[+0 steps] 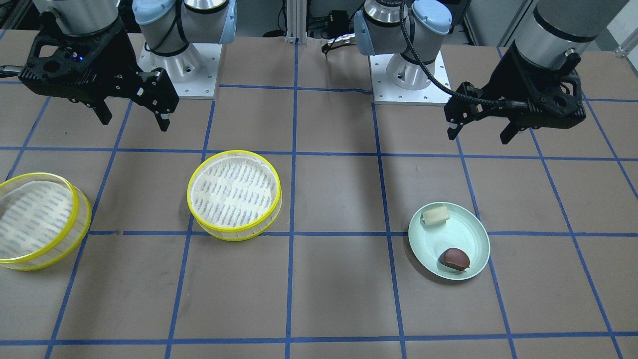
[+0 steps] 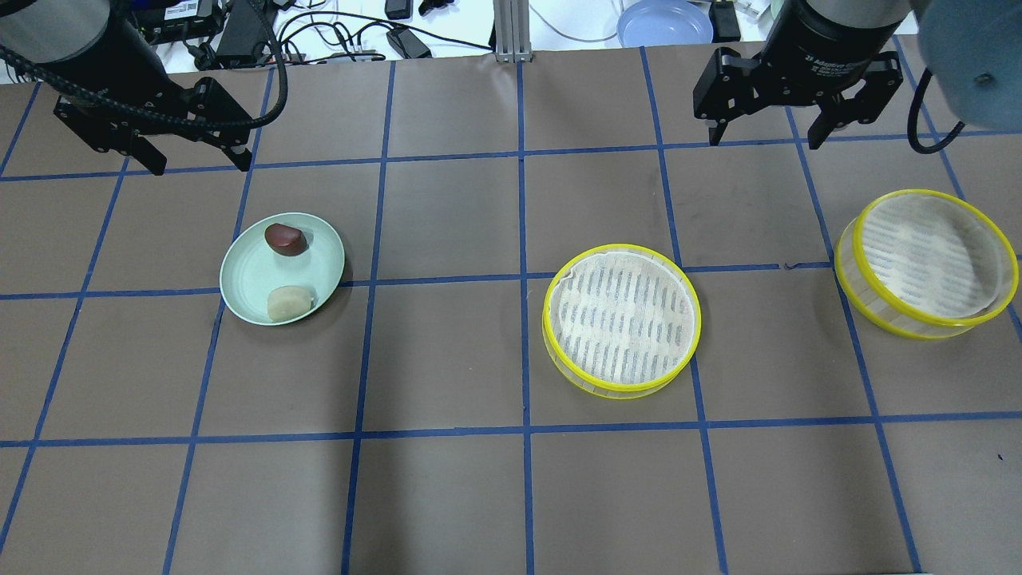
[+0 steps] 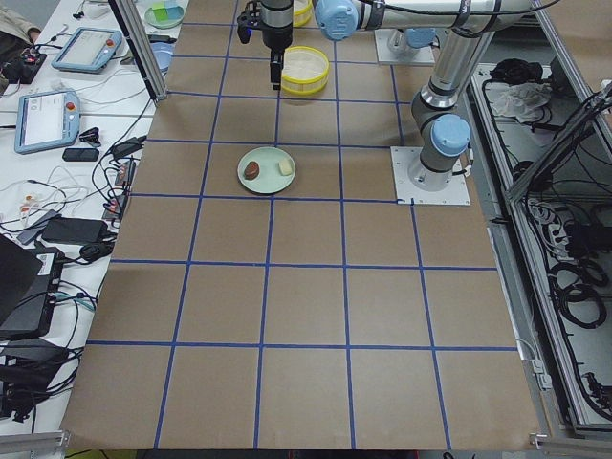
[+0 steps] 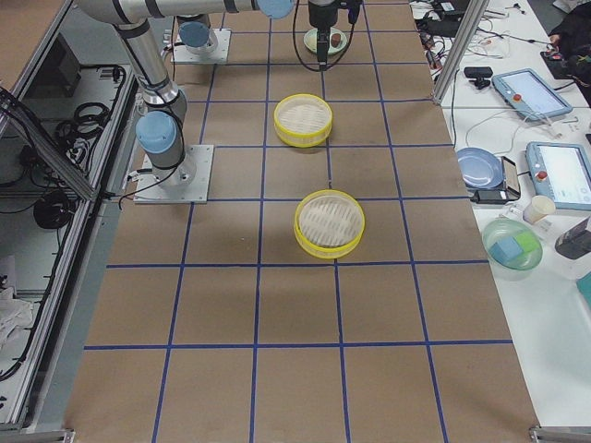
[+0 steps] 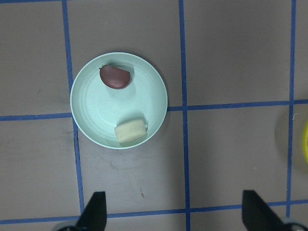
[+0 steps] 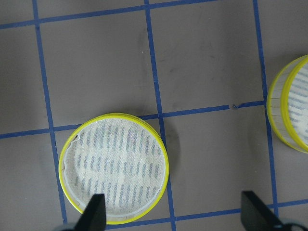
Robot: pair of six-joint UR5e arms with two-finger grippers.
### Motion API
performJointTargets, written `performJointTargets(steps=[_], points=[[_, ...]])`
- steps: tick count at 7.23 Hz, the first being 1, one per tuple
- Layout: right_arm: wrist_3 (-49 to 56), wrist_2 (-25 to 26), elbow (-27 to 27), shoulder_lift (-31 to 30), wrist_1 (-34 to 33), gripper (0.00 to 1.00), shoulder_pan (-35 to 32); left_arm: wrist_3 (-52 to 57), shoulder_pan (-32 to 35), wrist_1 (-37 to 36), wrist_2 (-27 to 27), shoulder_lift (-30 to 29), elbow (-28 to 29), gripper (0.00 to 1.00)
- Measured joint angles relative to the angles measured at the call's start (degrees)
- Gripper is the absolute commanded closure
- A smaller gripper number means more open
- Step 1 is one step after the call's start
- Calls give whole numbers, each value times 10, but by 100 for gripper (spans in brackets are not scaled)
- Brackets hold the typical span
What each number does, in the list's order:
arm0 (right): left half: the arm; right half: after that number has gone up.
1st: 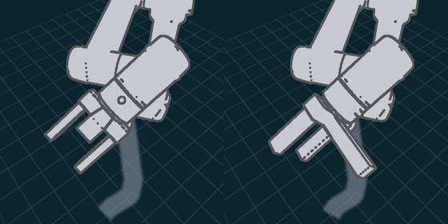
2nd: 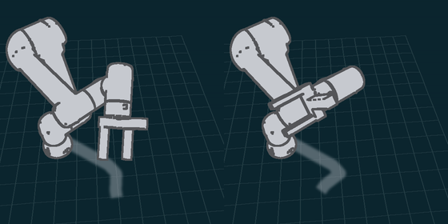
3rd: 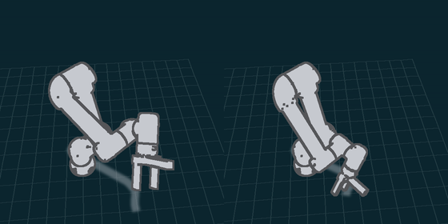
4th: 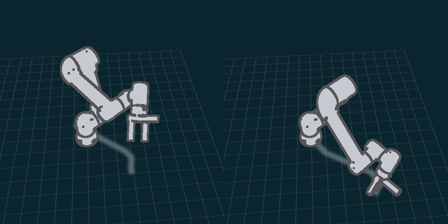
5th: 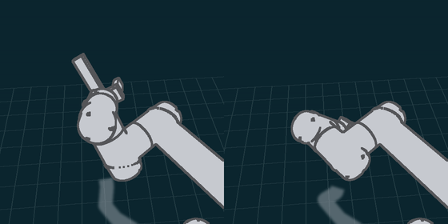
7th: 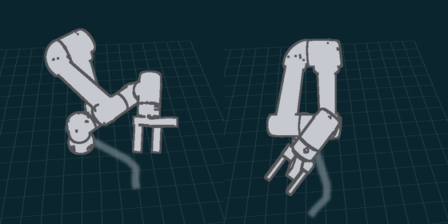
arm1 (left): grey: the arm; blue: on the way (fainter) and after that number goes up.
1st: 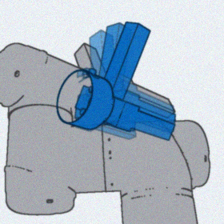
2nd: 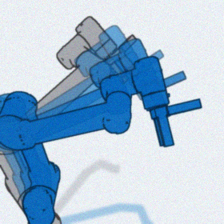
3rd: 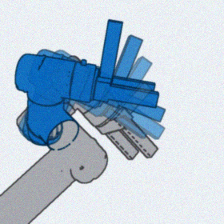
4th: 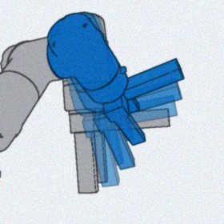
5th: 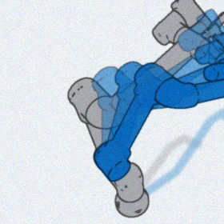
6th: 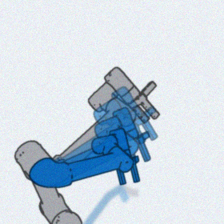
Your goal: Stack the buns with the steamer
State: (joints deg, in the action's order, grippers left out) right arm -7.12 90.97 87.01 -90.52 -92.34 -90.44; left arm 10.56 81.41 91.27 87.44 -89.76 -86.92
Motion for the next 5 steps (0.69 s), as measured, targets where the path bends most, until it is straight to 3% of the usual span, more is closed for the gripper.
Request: performJointTargets(steps=[3, 5], points=[[0, 0, 0, 0, -1, 0, 0, 23, -6, -3, -1, 2, -16, 4], [0, 0, 0, 0, -1, 0, 1, 59, -20, -26, -4, -14, -58, 4]])
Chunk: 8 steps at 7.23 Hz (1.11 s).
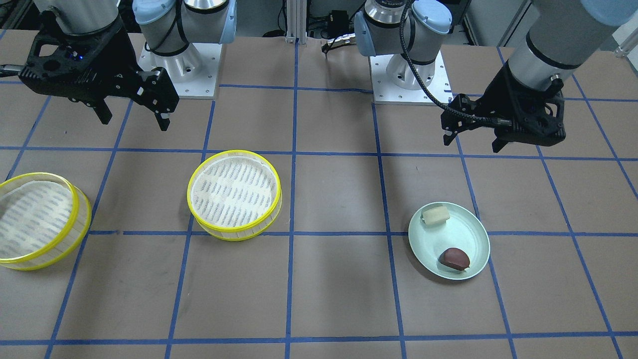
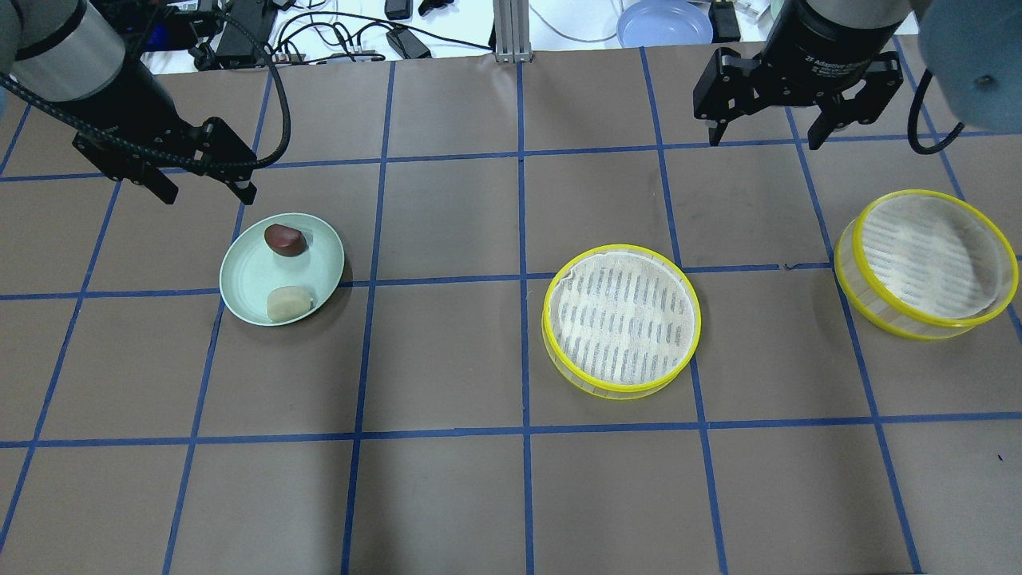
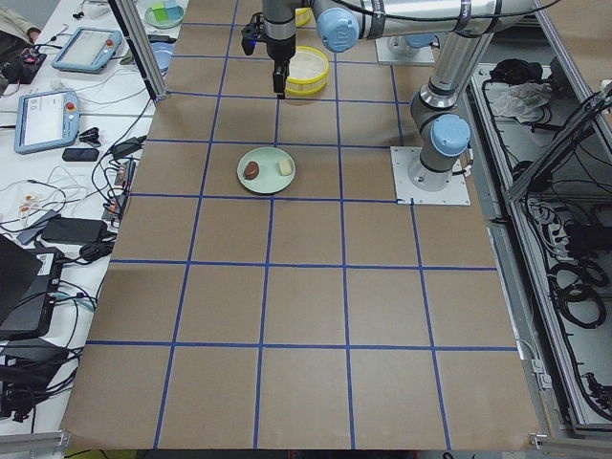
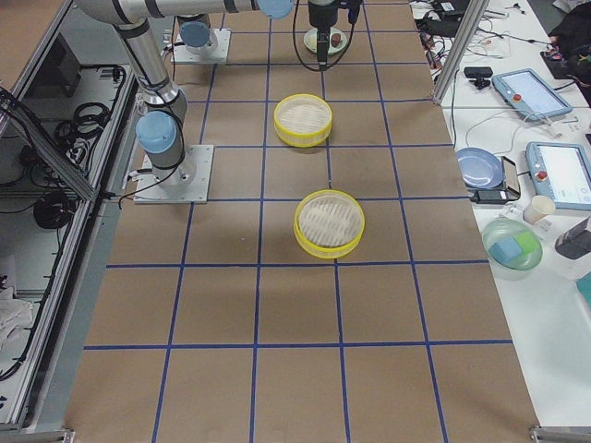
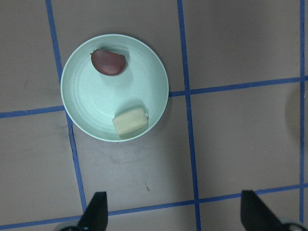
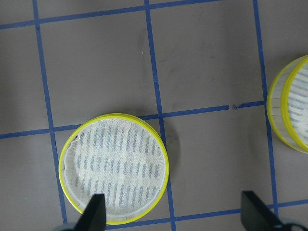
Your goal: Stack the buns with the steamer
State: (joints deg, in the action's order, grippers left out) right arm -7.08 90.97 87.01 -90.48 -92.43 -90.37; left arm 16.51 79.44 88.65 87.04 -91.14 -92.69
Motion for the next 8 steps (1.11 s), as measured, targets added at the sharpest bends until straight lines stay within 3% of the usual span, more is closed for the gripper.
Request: performJointTargets(steps=[2, 5, 8], points=[[48, 5, 0, 1, 0, 0, 20, 9, -13, -71, -1, -40, -66, 3], [239, 17, 13, 11, 2, 0, 180, 7, -44, -98, 3, -117, -95, 3], [435, 18, 50, 130, -101, 1, 332, -3, -59, -101, 3, -185, -91, 4]])
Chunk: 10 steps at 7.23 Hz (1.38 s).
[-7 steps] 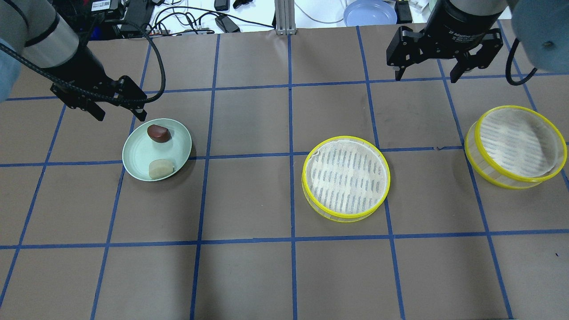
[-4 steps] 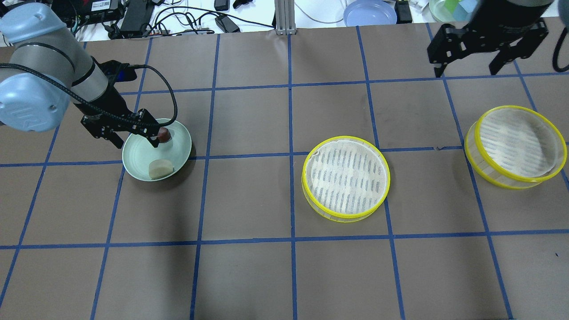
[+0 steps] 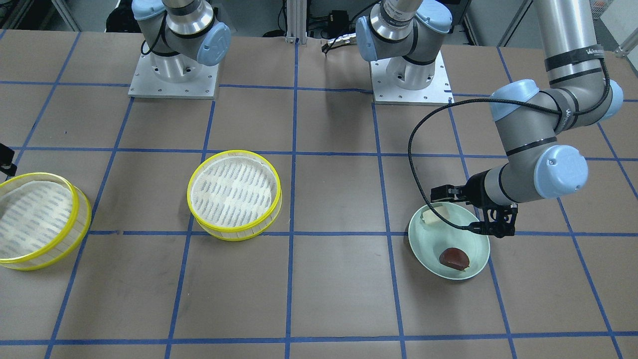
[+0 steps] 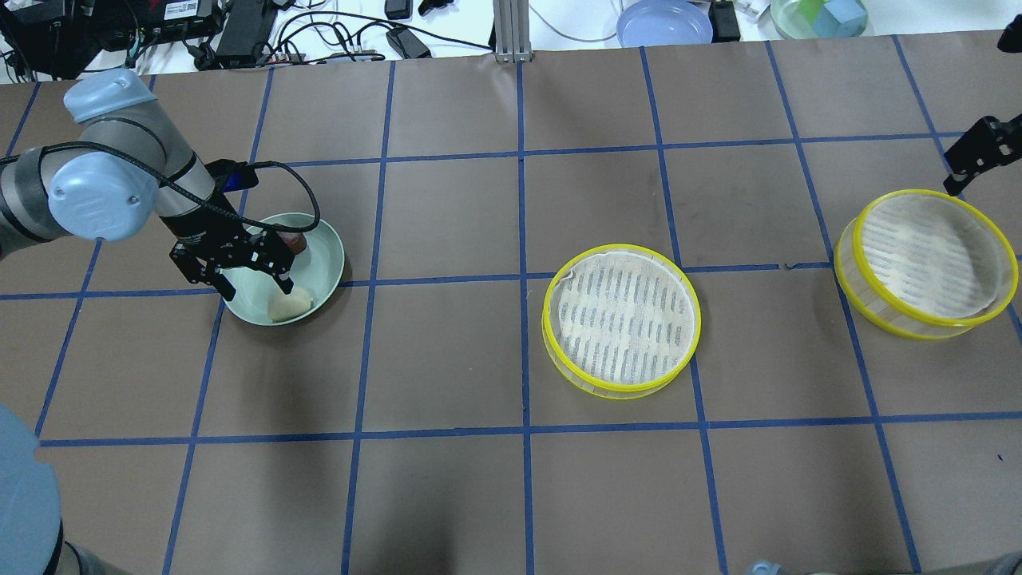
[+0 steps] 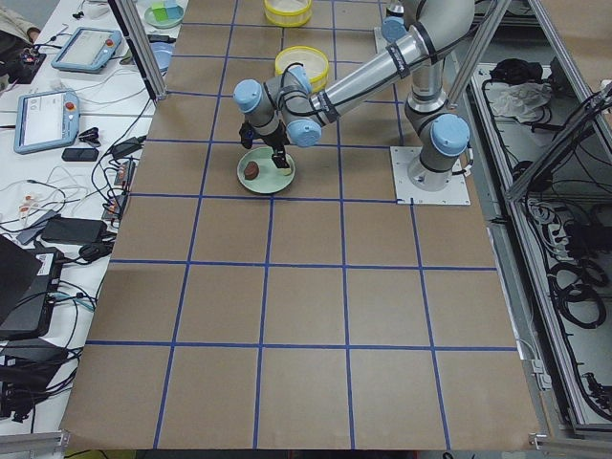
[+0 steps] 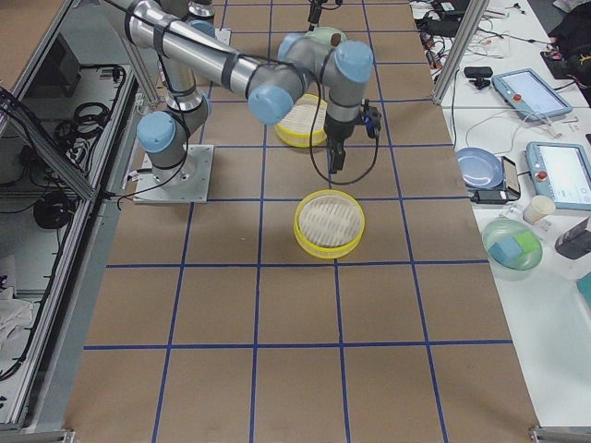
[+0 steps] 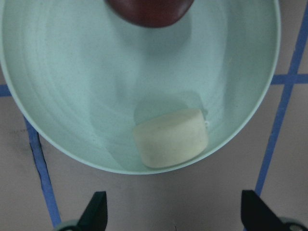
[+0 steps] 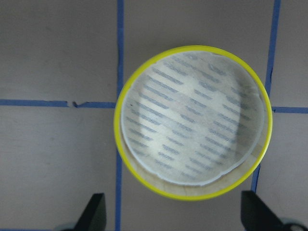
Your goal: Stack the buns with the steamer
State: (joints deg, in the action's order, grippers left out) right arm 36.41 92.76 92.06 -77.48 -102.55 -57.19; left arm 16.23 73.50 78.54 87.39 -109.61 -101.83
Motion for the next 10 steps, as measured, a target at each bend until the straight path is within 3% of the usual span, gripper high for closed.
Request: performJointTargets(steps=[2, 3, 4, 6, 8, 10], points=[[95, -3, 6, 92, -99, 11, 51, -18, 0, -14, -4, -28, 2, 39], [121, -3, 7, 124, -137, 26, 63, -21, 0, -17, -4, -38, 2, 93], [141, -1, 7, 146, -161, 53, 71, -23, 0, -16, -5, -45, 2, 100], [172, 6, 7, 166, -182, 91, 81, -24, 0, -10, -5, -49, 3, 100], [184, 17, 8, 171, -191, 100, 83, -36, 0, 2, -4, -36, 22, 100], [197, 21, 7, 164, -195, 100, 83, -95, 21, 75, -5, -9, 99, 100]])
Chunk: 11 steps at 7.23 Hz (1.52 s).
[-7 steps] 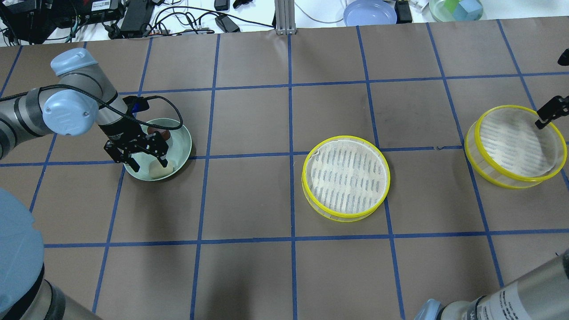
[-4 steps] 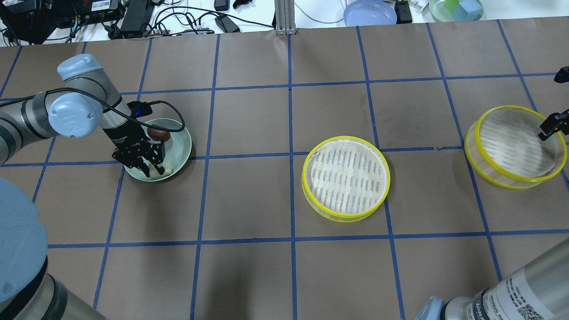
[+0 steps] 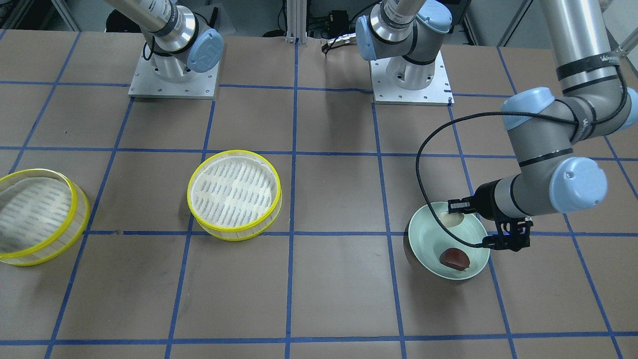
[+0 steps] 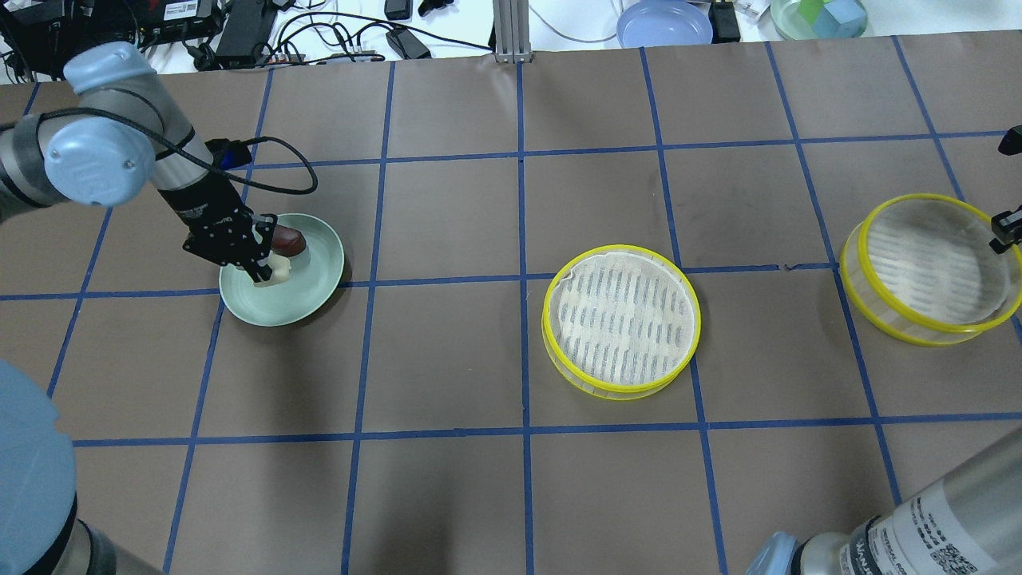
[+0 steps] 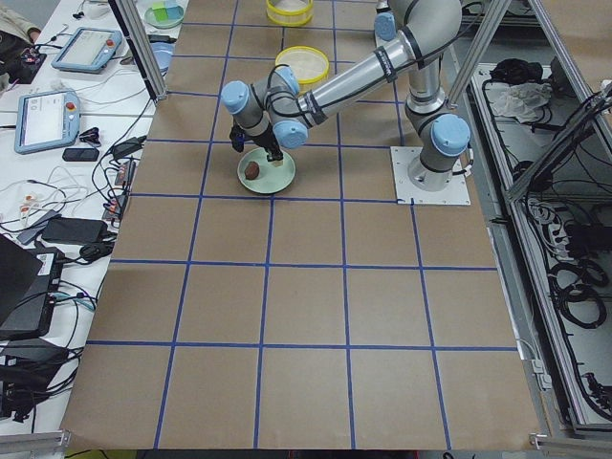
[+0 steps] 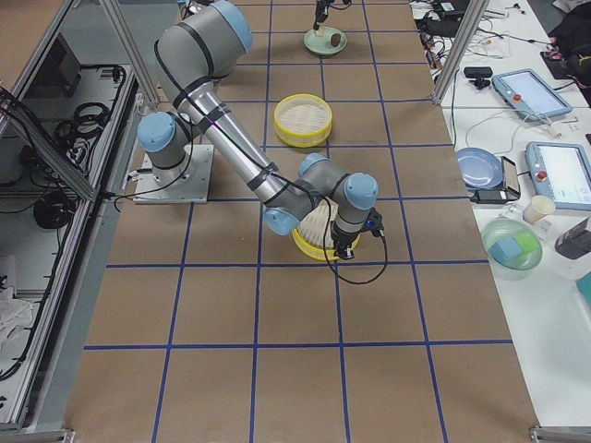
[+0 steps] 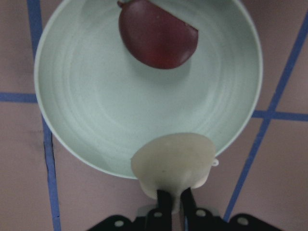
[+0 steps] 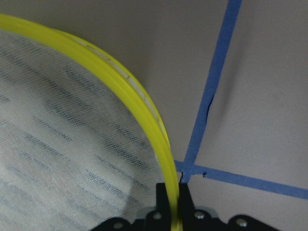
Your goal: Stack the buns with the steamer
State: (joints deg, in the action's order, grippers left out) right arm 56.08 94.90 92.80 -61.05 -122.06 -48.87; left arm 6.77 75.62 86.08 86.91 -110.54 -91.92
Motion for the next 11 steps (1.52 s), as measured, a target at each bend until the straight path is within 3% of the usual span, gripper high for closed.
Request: performJointTargets(steps=[2, 4, 6, 9, 10, 11], points=[[0, -1, -1, -27, 6, 100, 0, -107, 80, 58, -34, 34, 52, 100], [-19, -5, -4, -67, 47, 100, -9, -214, 184, 45, -90, 44, 60, 100], [-82, -7, -6, -111, 114, 100, -41, -289, 278, -26, -139, 31, 45, 100], [-194, -7, -3, -152, 182, 100, -108, -376, 378, -232, -213, 3, -55, 100], [-226, -7, -1, -161, 194, 100, -126, -386, 395, -259, -214, -8, -75, 48], [-254, -7, 0, -167, 206, 100, -142, -395, 404, -268, -212, -17, -83, 12]])
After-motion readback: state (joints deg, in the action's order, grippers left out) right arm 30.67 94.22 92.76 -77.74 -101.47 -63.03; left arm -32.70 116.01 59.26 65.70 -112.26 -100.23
